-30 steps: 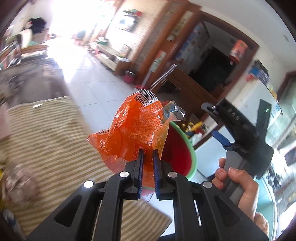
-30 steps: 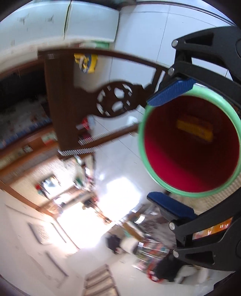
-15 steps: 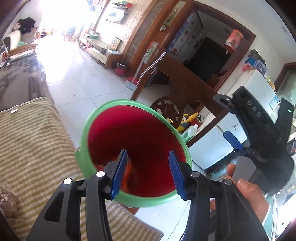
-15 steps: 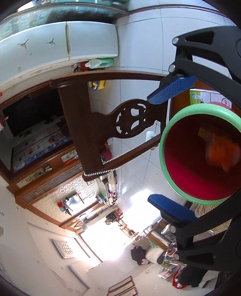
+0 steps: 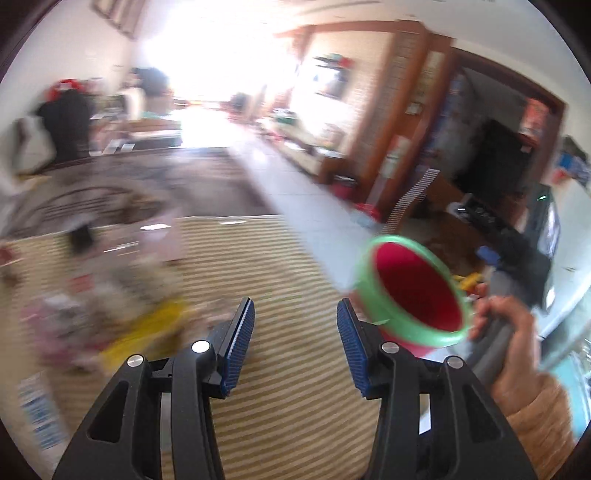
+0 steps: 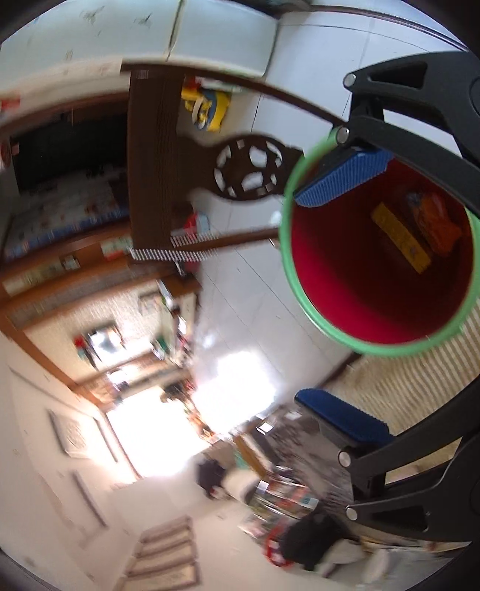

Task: Collect trash
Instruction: 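Grasp the white milk carton with the left gripper while the right gripper grasps a crumpled paper ball, then carry the paper ball into the bin and open the right gripper while the left gripper holds the carton, then move the milk carton over the bin and open the left gripper, then grasp the pink bag with the left gripper while the right gripper grasps the white toothpaste box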

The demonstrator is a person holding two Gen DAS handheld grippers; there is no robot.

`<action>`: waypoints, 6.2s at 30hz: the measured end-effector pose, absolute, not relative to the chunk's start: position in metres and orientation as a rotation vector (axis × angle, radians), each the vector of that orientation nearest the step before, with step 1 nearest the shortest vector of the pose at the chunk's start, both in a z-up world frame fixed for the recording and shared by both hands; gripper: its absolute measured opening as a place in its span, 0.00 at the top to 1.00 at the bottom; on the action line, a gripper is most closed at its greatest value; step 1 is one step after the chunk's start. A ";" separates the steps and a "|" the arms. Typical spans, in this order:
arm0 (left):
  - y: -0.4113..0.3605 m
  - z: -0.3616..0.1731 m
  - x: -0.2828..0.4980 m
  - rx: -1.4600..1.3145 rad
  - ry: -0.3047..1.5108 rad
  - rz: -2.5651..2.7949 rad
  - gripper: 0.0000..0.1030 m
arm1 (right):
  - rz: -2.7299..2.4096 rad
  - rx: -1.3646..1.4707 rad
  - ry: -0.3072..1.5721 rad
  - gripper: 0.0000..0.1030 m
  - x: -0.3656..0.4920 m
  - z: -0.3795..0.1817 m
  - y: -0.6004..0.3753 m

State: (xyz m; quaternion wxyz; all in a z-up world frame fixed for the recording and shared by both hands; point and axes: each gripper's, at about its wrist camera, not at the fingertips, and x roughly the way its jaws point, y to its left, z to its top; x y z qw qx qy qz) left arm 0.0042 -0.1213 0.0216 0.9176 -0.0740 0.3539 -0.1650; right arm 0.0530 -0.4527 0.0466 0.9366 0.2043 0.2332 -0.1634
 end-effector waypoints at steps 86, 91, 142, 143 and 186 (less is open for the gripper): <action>-0.104 0.004 0.011 -0.165 0.751 -0.085 0.47 | 0.352 0.248 0.841 0.58 0.090 0.005 -0.304; -0.119 0.007 0.016 -0.149 0.748 -0.112 0.47 | 0.335 0.269 0.831 0.57 0.089 0.006 -0.316; -0.341 -0.011 0.079 -0.062 0.828 -0.647 0.48 | -0.536 0.683 0.330 0.05 -0.003 0.026 -0.549; -0.350 -0.011 0.080 -0.056 0.833 -0.659 0.48 | -0.544 0.685 0.316 0.05 -0.005 0.027 -0.551; 0.073 -0.086 0.070 -0.604 0.949 0.019 0.32 | 0.095 0.075 0.535 0.05 0.084 0.047 -0.247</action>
